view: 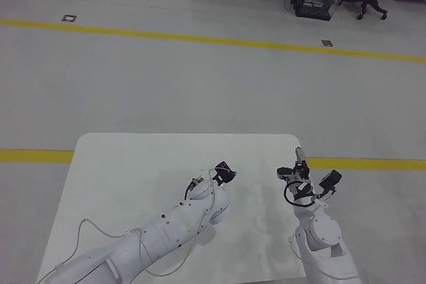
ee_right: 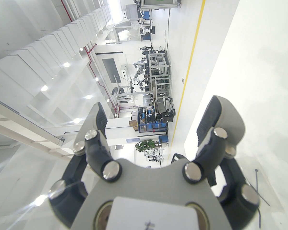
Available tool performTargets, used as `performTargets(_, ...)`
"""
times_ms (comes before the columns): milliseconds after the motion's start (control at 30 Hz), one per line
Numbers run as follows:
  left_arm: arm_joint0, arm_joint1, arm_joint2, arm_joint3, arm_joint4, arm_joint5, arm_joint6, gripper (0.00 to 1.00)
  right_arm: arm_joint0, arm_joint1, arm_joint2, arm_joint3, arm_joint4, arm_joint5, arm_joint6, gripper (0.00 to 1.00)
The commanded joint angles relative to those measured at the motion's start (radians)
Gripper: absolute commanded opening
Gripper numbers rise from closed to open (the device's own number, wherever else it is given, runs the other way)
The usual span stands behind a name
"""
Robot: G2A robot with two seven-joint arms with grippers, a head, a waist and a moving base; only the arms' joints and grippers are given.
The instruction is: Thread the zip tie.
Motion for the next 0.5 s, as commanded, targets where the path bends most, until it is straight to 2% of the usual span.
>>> performTargets(0,0.003,0.0,0.0,-0.003,0.008,0.001,-0.004,0.41,0.0,0.0,0.0,0.0,0.0,0.0,0.0,1.0)
performTargets(200,0.012,-0.003,-0.004,-0.008,0.015,0.001,0.003,0.39,0.0,0.0,0.0,0.0,0.0,0.0,0.0,1.0)
performTargets(467,0.024,-0.011,0.0,-0.017,0.014,-0.01,0.021,0.31,0.0,0.0,0.0,0.0,0.0,0.0,0.0,1.0)
